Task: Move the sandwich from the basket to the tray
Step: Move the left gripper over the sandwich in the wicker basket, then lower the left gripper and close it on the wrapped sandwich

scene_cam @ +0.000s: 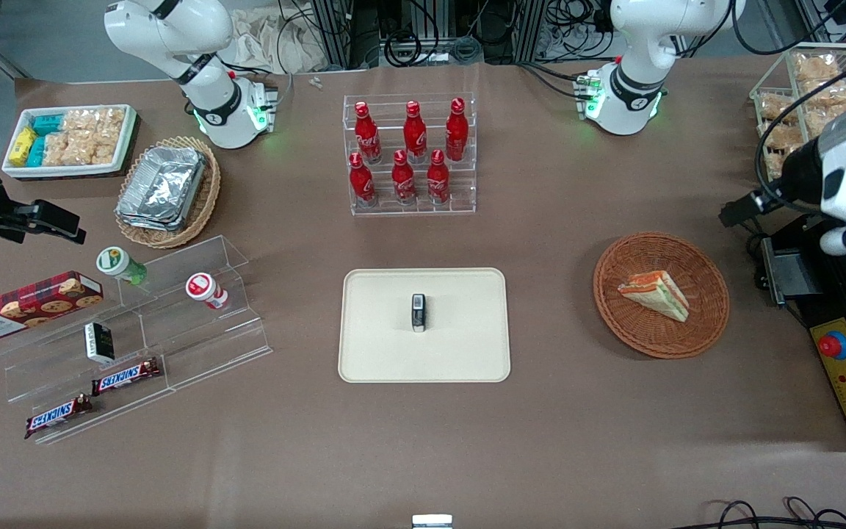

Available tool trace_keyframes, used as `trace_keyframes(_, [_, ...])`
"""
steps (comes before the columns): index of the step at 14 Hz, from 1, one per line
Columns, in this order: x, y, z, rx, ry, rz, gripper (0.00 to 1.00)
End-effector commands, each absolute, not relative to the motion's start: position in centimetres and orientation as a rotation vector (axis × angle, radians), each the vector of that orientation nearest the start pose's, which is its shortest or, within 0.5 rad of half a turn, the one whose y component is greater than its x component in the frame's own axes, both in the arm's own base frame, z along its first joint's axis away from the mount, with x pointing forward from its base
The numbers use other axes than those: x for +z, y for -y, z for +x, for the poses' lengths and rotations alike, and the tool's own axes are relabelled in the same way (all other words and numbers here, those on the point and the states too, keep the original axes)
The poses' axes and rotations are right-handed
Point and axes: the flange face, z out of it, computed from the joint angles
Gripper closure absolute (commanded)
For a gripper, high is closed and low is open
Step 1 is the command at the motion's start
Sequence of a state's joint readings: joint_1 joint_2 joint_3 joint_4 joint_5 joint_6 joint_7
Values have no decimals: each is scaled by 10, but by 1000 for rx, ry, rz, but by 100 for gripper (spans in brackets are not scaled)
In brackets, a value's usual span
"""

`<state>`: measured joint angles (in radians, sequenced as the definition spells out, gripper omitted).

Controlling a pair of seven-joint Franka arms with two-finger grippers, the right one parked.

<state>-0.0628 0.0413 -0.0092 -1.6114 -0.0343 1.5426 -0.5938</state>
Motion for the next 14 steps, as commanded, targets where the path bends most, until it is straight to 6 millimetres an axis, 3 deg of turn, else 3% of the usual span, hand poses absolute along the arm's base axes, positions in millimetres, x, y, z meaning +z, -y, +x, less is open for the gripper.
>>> trace_keyframes(1, [524, 32, 553, 171, 1026, -2959, 0])
trace_keyframes(6, [400, 27, 537, 155, 1427, -2793, 0])
trace_keyframes(9, [328, 31, 538, 183, 1584, -2695, 0])
trace_keyframes(12, [281, 37, 539, 206, 1619, -2643, 0])
trace_keyframes(14, [267, 41, 543, 178, 1622, -2652, 0])
